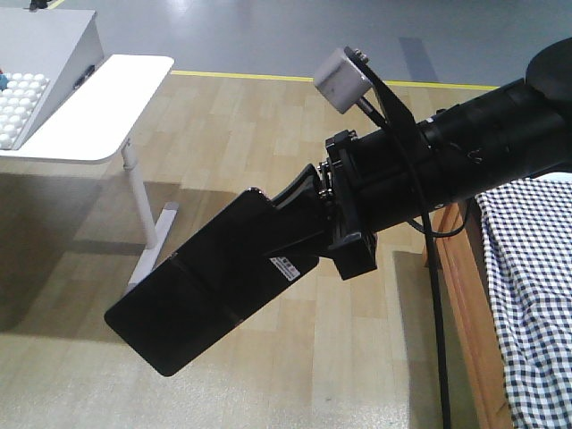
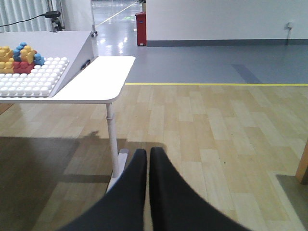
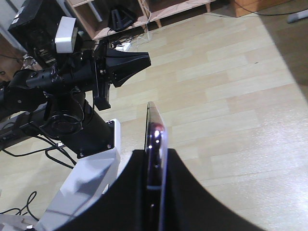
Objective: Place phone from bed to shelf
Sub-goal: 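Drive toward the white table holding the phone in the right gripper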
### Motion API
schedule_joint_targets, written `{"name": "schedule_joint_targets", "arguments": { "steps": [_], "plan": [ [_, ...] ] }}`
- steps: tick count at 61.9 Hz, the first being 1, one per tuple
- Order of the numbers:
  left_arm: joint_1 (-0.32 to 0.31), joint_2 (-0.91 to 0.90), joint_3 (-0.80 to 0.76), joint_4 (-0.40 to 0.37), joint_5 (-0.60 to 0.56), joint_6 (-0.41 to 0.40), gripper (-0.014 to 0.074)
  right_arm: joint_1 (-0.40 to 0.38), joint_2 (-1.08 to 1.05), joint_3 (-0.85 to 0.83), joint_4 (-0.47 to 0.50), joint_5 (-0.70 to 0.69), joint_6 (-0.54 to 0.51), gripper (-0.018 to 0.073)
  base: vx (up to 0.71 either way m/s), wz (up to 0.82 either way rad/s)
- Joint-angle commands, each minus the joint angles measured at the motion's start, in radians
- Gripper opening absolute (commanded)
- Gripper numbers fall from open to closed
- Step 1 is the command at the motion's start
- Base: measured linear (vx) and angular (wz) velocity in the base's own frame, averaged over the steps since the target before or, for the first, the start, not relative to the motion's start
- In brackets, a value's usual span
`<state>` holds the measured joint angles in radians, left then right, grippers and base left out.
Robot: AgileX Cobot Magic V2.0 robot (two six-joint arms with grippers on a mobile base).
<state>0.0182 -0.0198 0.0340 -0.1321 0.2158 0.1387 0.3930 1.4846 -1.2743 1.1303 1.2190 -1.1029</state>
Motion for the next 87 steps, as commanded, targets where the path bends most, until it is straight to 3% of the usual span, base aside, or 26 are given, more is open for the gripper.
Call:
{"name": "schedule_joint_targets", "arguments": {
  "steps": [1,48,87],
  "plan": [
    [-0.003,-0.006,0.001,-0.006,-0.075,-0.004,0.0001,-0.002,-0.040,-0.028,0.087,0.072,-0.011,-0.0004,0.20,-0.08],
    [-0.003,-0.006,0.001,-0.006,-0.075,-0.004,0.0001,-0.002,-0.040,-0.028,0.087,0.072,-0.011,-0.0004,0.19,-0.04],
    [-0.003,-0.006,0.001,-0.006,-0.075,-0.004,0.0001,-0.002,-0.040,-0.028,0.087,0.072,-0.011,-0.0004,0.17,0.23]
  ]
}}
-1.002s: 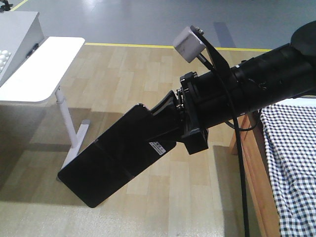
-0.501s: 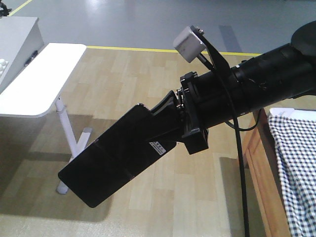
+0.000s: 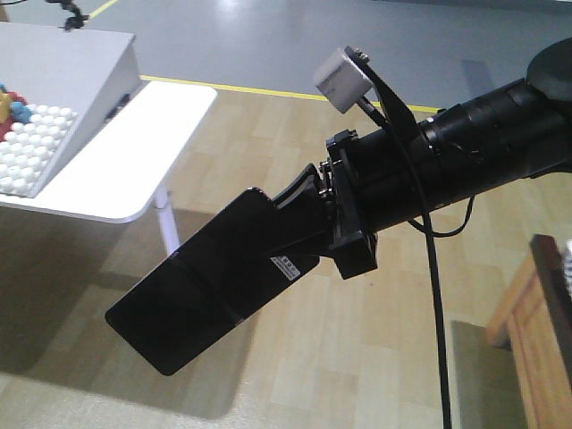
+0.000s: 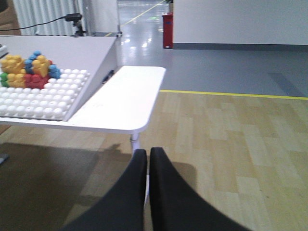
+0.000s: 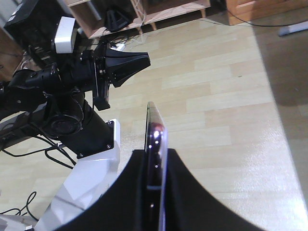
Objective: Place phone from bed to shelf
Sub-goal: 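Drive toward the white table holding the phone in the right gripper, then turn the base past the white table toward the wooden shelves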
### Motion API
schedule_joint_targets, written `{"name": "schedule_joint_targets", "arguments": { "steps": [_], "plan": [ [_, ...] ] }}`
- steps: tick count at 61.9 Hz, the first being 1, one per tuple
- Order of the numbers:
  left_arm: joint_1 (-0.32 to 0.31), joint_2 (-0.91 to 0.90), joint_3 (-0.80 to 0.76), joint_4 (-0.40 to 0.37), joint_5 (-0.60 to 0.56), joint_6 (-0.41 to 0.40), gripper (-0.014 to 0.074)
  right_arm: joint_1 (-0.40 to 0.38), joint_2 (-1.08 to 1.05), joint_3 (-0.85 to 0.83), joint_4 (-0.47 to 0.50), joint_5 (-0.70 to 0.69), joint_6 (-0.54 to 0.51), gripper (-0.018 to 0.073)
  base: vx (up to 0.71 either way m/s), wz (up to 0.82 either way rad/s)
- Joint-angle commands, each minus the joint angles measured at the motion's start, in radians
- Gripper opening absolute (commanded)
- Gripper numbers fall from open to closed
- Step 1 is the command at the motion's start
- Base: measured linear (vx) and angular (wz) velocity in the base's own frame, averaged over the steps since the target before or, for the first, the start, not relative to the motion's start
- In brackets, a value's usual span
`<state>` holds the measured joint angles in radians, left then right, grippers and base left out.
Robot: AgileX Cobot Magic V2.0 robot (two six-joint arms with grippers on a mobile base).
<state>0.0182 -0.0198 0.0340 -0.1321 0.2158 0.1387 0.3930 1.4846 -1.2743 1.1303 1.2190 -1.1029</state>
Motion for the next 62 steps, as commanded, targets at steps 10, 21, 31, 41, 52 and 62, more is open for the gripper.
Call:
{"name": "schedule_joint_targets", "arguments": {
  "steps": [10,21,31,41,52,62],
  "plan": [
    [-0.003,-0.006,0.001,-0.006,-0.075,-0.004,0.0001,-0.002,-0.040,-0.028,0.087,0.072,-0.010,-0.0004,0.18,0.37],
    [-0.003,-0.006,0.001,-0.006,-0.075,-0.004,0.0001,-0.002,-0.040,-0.028,0.087,0.072,-0.010,-0.0004,0.18,0.40],
    [-0.003,-0.006,0.001,-0.006,-0.075,-0.004,0.0001,-0.002,-0.040,-0.028,0.087,0.072,-0.010,-0.0004,0.18,0.42],
    [-0.003,-0.006,0.001,-0.006,-0.075,-0.004,0.0001,-0.002,-0.040,-0.028,0.087,0.072,-0.010,-0.0004,0.19,0.42],
    [-0.003,-0.006,0.001,-0.006,-0.075,-0.004,0.0001,-0.002,-0.040,-0.028,0.087,0.072,-0.010,-0.0004,0.19,0.42],
    [-0.003,-0.006,0.001,-0.006,-0.075,-0.004,0.0001,-0.002,-0.040,-0.028,0.087,0.072,-0.010,-0.0004,0.19,0.39]
  ]
}}
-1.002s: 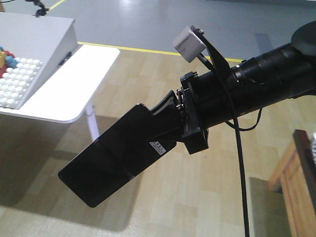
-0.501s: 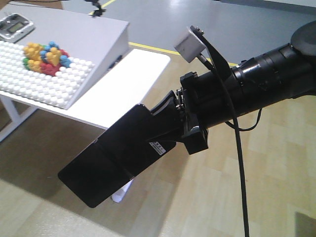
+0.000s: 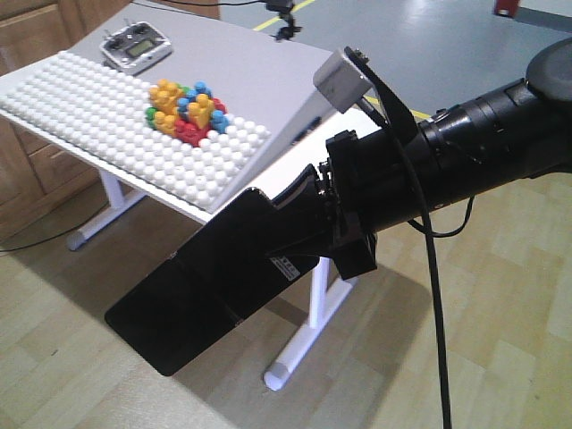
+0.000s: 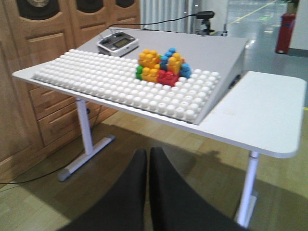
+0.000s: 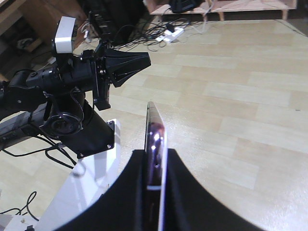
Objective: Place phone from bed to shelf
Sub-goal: 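Turn the base past the white table toward the wooden shelves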
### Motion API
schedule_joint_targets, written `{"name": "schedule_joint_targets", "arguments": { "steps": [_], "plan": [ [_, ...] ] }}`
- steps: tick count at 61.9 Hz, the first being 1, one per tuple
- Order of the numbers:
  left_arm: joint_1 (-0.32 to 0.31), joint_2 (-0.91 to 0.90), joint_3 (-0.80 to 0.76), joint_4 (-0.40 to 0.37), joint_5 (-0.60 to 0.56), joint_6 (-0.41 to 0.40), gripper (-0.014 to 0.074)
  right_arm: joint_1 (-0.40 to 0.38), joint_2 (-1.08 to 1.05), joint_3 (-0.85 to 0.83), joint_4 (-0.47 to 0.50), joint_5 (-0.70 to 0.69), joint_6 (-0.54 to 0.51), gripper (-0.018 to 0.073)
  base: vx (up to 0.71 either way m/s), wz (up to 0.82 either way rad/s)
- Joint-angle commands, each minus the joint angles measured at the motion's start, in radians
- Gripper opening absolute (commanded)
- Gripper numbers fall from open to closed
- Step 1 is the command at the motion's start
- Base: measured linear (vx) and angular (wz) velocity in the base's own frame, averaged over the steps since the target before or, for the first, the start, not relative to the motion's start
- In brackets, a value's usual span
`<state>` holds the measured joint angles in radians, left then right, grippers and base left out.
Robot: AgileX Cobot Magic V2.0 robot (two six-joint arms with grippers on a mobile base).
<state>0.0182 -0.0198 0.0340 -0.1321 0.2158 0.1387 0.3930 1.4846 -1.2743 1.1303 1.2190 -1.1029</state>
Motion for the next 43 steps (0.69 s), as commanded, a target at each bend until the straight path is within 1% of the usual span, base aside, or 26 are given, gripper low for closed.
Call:
{"name": "schedule_joint_targets", "arguments": {
  "steps": [1,27,43],
  "plan": [
    [-0.003,-0.006,0.001,-0.006,-0.075,-0.004,0.0001,-0.002,-0.040,-0.028,0.087,0.072,-0.010,-0.0004,0.19,0.38],
    [-0.003,-0.006,0.001,-0.006,-0.075,-0.004,0.0001,-0.002,-0.040,-0.028,0.087,0.072,-0.010,-0.0004,0.19,0.39],
    [-0.003,-0.006,0.001,-0.006,-0.075,-0.004,0.0001,-0.002,-0.040,-0.028,0.087,0.072,-0.010,-0.0004,0.19,0.51]
  ]
}}
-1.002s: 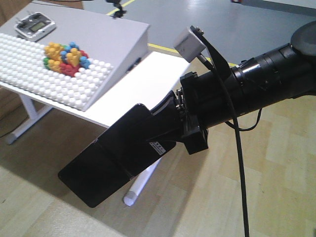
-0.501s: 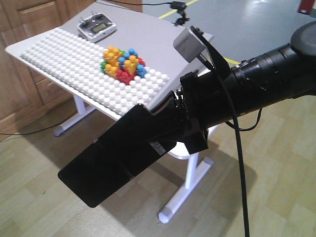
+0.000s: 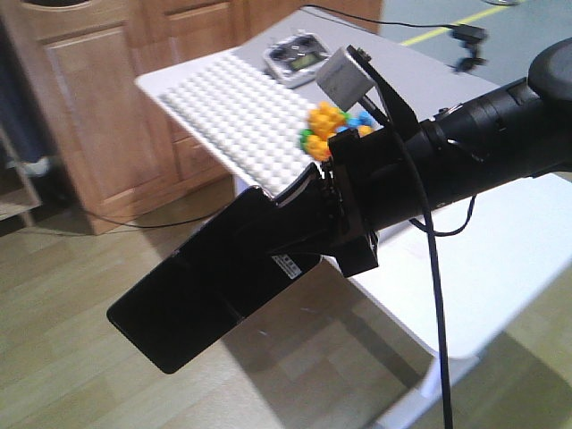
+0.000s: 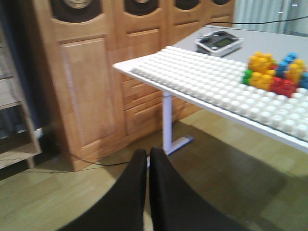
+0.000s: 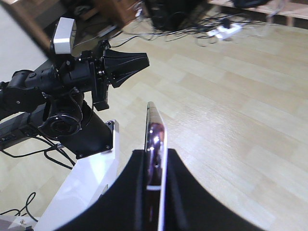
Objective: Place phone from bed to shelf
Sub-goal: 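Turn the base past the white table toward the wooden shelves, then drive up to the wooden shelf unit holding the phone raised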
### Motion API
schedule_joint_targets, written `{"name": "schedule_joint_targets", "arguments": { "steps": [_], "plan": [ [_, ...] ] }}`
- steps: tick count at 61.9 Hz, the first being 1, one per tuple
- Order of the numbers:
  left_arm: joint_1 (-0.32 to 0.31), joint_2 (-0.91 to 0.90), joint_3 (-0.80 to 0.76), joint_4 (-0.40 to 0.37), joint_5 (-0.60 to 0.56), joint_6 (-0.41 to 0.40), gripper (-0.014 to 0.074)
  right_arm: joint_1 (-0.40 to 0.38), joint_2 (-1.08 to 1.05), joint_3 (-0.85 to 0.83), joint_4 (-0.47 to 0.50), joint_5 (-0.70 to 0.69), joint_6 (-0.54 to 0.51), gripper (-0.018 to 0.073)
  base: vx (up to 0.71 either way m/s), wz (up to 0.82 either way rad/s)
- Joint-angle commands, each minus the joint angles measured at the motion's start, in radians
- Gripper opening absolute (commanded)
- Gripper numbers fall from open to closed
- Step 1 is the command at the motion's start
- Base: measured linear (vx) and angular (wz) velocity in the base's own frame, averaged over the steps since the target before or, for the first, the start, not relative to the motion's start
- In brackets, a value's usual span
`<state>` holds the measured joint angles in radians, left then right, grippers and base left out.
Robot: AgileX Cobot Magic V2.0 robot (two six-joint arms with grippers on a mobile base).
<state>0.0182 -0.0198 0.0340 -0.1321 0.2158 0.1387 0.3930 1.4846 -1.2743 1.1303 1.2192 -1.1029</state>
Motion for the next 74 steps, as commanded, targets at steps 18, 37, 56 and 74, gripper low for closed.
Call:
{"name": "schedule_joint_targets", "arguments": {
  "steps": [18,37,56,74],
  "plan": [
    [-0.003,-0.006,0.001,-0.006,-0.075,-0.004,0.0001,-0.002,-0.040,-0.028,0.087,0.071,-0.010,-0.0004,0.20,0.72],
    [-0.003,-0.006,0.001,-0.006,-0.075,-0.004,0.0001,-0.002,-0.040,-0.028,0.087,0.071,-0.010,-0.0004,0.21,0.77],
    [-0.003,-0.006,0.001,-0.006,-0.075,-0.004,0.0001,-0.002,-0.040,-0.028,0.087,0.071,-0.010,-0.0004,0.21,0.59],
    [-0.003,-0.006,0.001,-0.006,-0.075,-0.004,0.0001,-0.002,-0.040,-0.028,0.087,0.071,-0.010,-0.0004,0.24,0.41]
  ]
}}
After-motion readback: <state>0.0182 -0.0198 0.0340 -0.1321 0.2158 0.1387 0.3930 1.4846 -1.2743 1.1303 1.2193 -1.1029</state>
